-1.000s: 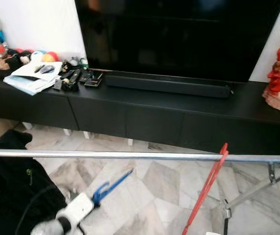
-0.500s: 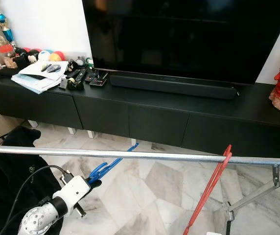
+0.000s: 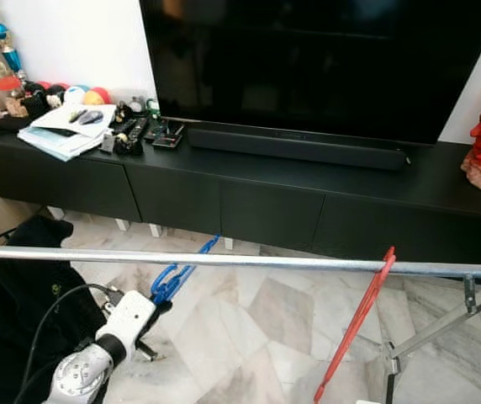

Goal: Hang hanger

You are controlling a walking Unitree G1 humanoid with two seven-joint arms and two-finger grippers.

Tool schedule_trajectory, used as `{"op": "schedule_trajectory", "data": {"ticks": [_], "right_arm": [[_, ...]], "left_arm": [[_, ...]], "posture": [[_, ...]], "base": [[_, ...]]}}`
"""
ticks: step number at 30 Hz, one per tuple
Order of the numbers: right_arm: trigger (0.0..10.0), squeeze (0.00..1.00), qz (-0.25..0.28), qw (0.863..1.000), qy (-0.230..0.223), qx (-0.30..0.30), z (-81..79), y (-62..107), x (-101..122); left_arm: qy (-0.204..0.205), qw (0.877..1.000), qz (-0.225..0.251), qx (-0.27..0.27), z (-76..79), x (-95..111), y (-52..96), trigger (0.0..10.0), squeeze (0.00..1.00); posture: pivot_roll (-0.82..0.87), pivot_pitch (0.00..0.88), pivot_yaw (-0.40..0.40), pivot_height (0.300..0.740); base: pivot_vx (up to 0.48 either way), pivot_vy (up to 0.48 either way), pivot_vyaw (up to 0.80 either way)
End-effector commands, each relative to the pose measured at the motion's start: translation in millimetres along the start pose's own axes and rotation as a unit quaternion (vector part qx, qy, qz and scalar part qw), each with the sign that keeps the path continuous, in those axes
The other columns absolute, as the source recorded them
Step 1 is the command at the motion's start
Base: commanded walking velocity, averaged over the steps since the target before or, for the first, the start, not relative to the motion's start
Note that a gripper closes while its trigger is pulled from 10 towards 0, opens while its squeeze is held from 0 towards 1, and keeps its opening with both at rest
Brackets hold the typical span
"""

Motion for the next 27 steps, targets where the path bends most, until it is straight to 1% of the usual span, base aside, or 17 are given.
{"op": "schedule_trajectory", "data": {"ticks": [1,2,3,6,8,11,12,13,15,16,18,20,21,23,24,25,27], "right_arm": [[10.0,0.00,-0.010,1.000,-0.003,-0.003,2.1,1.0,-6.4],[10.0,0.00,-0.010,1.000,-0.003,-0.003,2.1,1.0,-6.4],[10.0,0.00,-0.010,1.000,-0.003,-0.003,2.0,0.9,-6.1],[10.0,0.00,-0.009,1.000,-0.003,-0.003,1.7,0.7,-5.4],[10.0,0.00,-0.008,1.000,-0.002,-0.002,1.3,0.6,-4.7],[10.0,0.00,-0.009,1.000,-0.001,-0.002,0.9,0.4,-4.1],[10.0,0.00,-0.009,1.000,-0.001,-0.001,0.6,0.4,-4.2],[10.0,0.00,-0.009,1.000,-0.001,-0.001,0.6,0.4,-4.2],[10.0,0.00,-0.010,1.000,0.000,-0.001,0.8,0.4,-4.4],[10.0,0.00,-0.011,1.000,-0.001,-0.001,1.0,0.4,-4.6],[10.0,0.00,-0.011,1.000,-0.001,-0.001,1.1,0.5,-4.9],[10.0,0.00,-0.012,1.000,-0.001,-0.001,1.7,0.6,-5.1],[10.0,0.00,-0.013,1.000,-0.001,-0.001,2.1,0.6,-5.4],[10.0,0.00,-0.013,1.000,-0.001,-0.001,2.4,0.7,-5.7],[10.0,0.00,-0.014,1.000,-0.001,-0.002,2.8,0.8,-6.0],[10.0,0.00,-0.014,1.000,-0.001,-0.002,2.8,0.8,-6.0],[10.0,0.00,-0.015,1.000,-0.001,-0.002,3.4,0.9,-6.4]], "left_arm": [[0.007,0.999,0.035,0.026,-15.6,19.3,-3.3,10.0,0.00],[0.007,0.999,0.035,0.026,-15.6,19.3,-3.3,10.0,0.00],[0.006,0.999,0.044,0.007,-11.6,23.2,-2.3,10.0,0.00],[-0.010,0.998,0.046,-0.030,-3.8,25.2,0.2,10.0,0.00],[-0.017,0.998,0.048,-0.034,-4.7,27.0,1.3,10.0,0.00],[-0.009,0.999,0.043,-0.003,-17.2,26.9,0.6,10.0,0.00],[0.000,0.999,0.032,0.017,-23.4,23.5,-0.9,10.0,0.00],[0.000,0.999,0.032,0.017,-23.4,23.5,-0.9,10.0,0.00],[0.007,0.999,0.008,0.040,-28.8,16.8,-3.6,10.0,0.00],[0.008,0.999,0.004,0.045,-29.8,16.0,-4.1,10.0,0.00],[0.018,0.998,0.000,0.053,-30.8,14.9,-4.6,10.0,0.00],[0.029,0.997,-0.021,0.067,-32.2,9.3,-6.3,10.0,0.00],[0.044,0.996,-0.033,0.071,-31.0,4.7,-7.0,10.0,0.00],[0.056,0.995,-0.046,0.069,-28.3,-0.2,-7.1,10.0,0.00],[0.056,0.995,-0.065,0.056,-22.4,-7.2,-6.5,10.0,0.00],[0.056,0.995,-0.065,0.056,-22.4,-7.2,-6.5,10.0,0.00],[0.052,0.993,-0.103,0.004,-6.3,-21.1,-2.3,10.0,0.00]], "posture": [[-0.01,0.041,0.019,0.740],[-0.01,0.041,0.019,0.740],[-0.01,0.041,0.019,0.740],[0.00,0.043,0.018,0.740],[0.00,0.044,0.018,0.740],[0.00,0.044,0.017,0.740],[0.00,0.045,0.018,0.740],[0.00,0.045,0.018,0.740],[0.00,0.045,0.018,0.740],[0.00,0.045,0.019,0.740],[0.00,0.045,0.019,0.740],[-0.01,0.046,0.018,0.740],[-0.01,0.047,0.017,0.740],[0.00,0.046,0.017,0.740],[-0.01,0.047,0.018,0.740],[-0.01,0.047,0.018,0.740],[-0.01,0.046,0.019,0.740]], "base": [[0.000,0.000,0.00],[0.000,0.000,0.00],[0.000,0.000,0.00],[0.000,0.000,0.00],[0.000,0.000,0.00],[0.000,0.000,0.00],[0.000,0.000,0.00],[0.000,0.000,0.00],[0.000,0.000,0.00],[0.000,0.000,0.00],[0.000,0.000,0.00],[0.000,0.000,0.00],[0.000,0.000,0.00],[0.000,0.000,0.00],[0.000,0.000,0.00],[0.000,0.000,0.00],[0.000,0.000,0.00]]}}
Point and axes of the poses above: a point about 5 cm out from each wrist's last joint towards the gripper, its own y axis pointing back from the gripper into the wrist, its own x axis along the axis of the wrist's last joint, z = x × y, the point moved 5 cm from there along -y, pointing out of the wrist towards the gripper, and after that the axes turned 5 degrees about -y, right-handed, at the moved point
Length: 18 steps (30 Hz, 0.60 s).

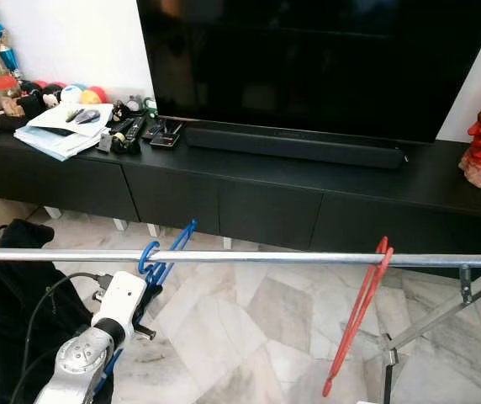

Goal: Hang hanger

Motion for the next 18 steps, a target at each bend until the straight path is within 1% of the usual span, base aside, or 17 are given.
{"op": "schedule_trajectory", "data": {"ticks": [1,3,6,8,9,10,11,12,14,15,18], "right_arm": [[10.0,0.00,-0.010,1.000,-0.001,-0.002,2.1,0.7,-5.4],[10.0,0.00,-0.011,1.000,-0.001,-0.002,3.0,1.0,-6.0],[10.0,0.00,-0.011,1.000,-0.001,-0.003,3.7,1.2,-6.6],[10.0,0.00,-0.012,1.000,0.000,-0.003,4.5,1.4,-7.3],[10.0,0.00,-0.013,1.000,0.000,-0.003,5.0,1.6,-7.6],[10.0,0.00,-0.013,1.000,0.000,-0.003,5.7,1.8,-8.0],[10.0,0.00,-0.013,1.000,0.000,-0.003,5.7,1.8,-8.0],[10.0,0.00,-0.013,1.000,0.000,-0.003,6.4,1.9,-8.2],[10.0,0.00,-0.013,1.000,0.000,-0.003,6.7,2.0,-8.2],[10.0,0.00,-0.014,1.000,0.000,-0.004,7.3,2.1,-8.3],[10.0,0.00,-0.014,1.000,0.000,-0.006,8.0,2.2,-8.7]], "left_arm": [[-0.005,0.997,-0.060,-0.047,12.4,-26.1,7.0,10.0,0.00],[-0.022,0.993,-0.097,-0.059,13.7,-40.6,12.4,10.0,0.00],[-0.028,0.993,-0.106,-0.038,7.3,-43.4,13.5,10.0,0.00],[-0.007,0.995,-0.102,-0.017,3.1,-41.1,12.4,10.0,0.00],[0.011,0.995,-0.095,-0.010,2.9,-37.9,11.1,10.0,0.00],[0.040,0.996,-0.078,-0.007,5.7,-31.6,9.1,10.0,0.73],[0.040,0.996,-0.078,-0.007,5.7,-31.6,9.1,10.0,0.73],[0.061,0.996,-0.062,-0.016,11.3,-25.6,7.9,10.0,1.00],[0.068,0.996,-0.054,-0.022,14.6,-22.6,7.6,10.0,1.00],[0.077,0.996,-0.037,-0.038,19.8,-16.1,8.9,10.0,1.00],[0.094,0.995,-0.013,-0.043,20.6,-7.9,11.9,10.0,1.00]], "posture": [[-0.01,0.047,0.018,0.740],[0.00,0.047,0.019,0.740],[0.00,0.047,0.019,0.740],[0.00,0.049,0.018,0.740],[0.00,0.049,0.018,0.740],[0.00,0.049,0.018,0.740],[0.00,0.049,0.018,0.740],[0.00,0.048,0.017,0.740],[0.00,0.048,0.017,0.740],[-0.01,0.048,0.017,0.740],[0.00,0.048,0.018,0.740]], "base": [[0.000,0.000,0.00],[0.000,0.000,0.00],[0.000,0.000,0.00],[0.000,0.000,0.00],[0.000,0.000,0.00],[0.000,0.000,0.00],[0.000,0.000,0.00],[0.000,0.000,0.00],[0.000,0.000,0.00],[0.000,0.000,0.00],[0.000,0.000,0.00]]}}
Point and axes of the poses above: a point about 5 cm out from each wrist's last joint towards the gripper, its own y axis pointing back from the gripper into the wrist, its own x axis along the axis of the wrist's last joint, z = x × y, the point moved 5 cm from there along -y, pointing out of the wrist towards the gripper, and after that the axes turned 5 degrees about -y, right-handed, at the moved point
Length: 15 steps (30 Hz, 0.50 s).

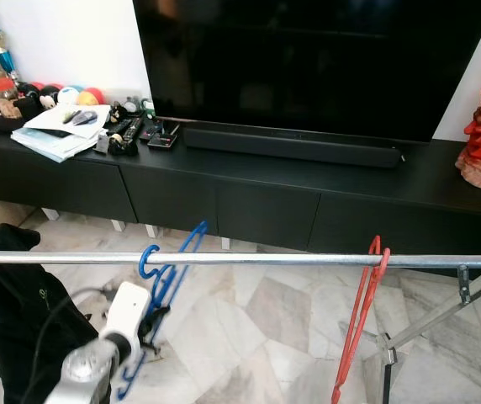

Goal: Hang hanger

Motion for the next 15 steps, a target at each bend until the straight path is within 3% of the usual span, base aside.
{"op": "schedule_trajectory", "data": {"ticks": [1,9,10,15], "right_arm": [[10.0,0.00,-0.011,1.000,-0.003,-0.001,0.9,0.8,-6.7],[10.0,0.00,-0.014,1.000,-0.004,-0.001,0.9,1.2,-9.5],[10.0,0.00,-0.014,1.000,-0.003,-0.001,1.5,1.5,-10.3],[10.0,0.00,-0.014,1.000,-0.003,-0.001,2.3,1.8,-10.7]], "left_arm": [[0.010,1.000,0.028,-0.004,-1.9,13.7,2.4,10.0,1.00],[0.037,0.996,0.080,-0.013,3.8,29.1,17.3,10.0,1.00],[0.051,0.993,0.100,-0.033,9.8,37.7,25.9,10.0,1.00],[0.068,0.990,0.108,-0.056,14.2,42.0,36.0,10.0,1.00]], "posture": [[0.00,0.048,0.018,0.740],[0.00,0.049,0.021,0.740],[0.00,0.049,0.021,0.740],[0.00,0.048,0.021,0.740]], "base": [[0.000,0.000,0.00],[0.000,0.000,0.00],[0.000,0.000,0.00],[0.000,0.000,0.00]]}}
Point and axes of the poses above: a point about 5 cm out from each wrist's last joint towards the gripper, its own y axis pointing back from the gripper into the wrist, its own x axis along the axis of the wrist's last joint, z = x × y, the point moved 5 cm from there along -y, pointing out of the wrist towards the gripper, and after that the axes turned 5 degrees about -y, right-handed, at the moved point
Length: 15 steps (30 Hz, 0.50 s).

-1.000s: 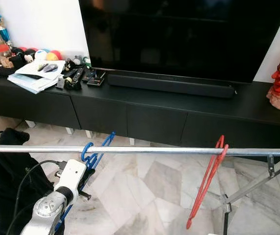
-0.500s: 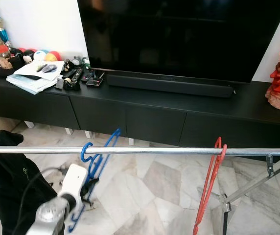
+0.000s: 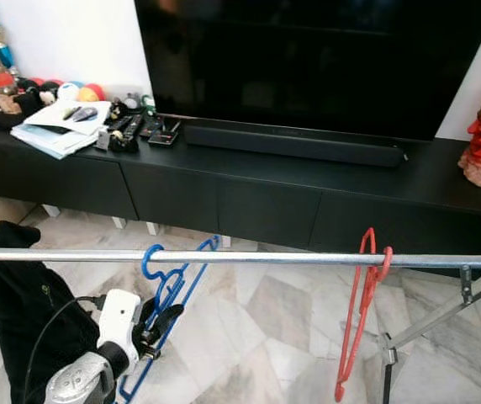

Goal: Hang hanger

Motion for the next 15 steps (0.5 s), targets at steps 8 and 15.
{"op": "schedule_trajectory", "data": {"ticks": [8,15], "right_arm": [[10.0,0.00,-0.009,1.000,-0.003,0.000,-4.8,0.0,-7.2],[10.0,0.00,-0.009,1.000,0.002,0.012,-30.3,-3.4,-6.1]], "left_arm": [[0.053,0.998,0.021,0.021,-8.2,5.9,40.2,10.0,1.00],[0.082,0.966,0.004,0.246,-73.0,-25.6,69.7,10.0,0.55]], "posture": [[0.01,0.038,0.026,0.740],[0.01,0.024,0.027,0.740]], "base": [[0.000,0.000,0.00],[0.000,0.000,0.00]]}}
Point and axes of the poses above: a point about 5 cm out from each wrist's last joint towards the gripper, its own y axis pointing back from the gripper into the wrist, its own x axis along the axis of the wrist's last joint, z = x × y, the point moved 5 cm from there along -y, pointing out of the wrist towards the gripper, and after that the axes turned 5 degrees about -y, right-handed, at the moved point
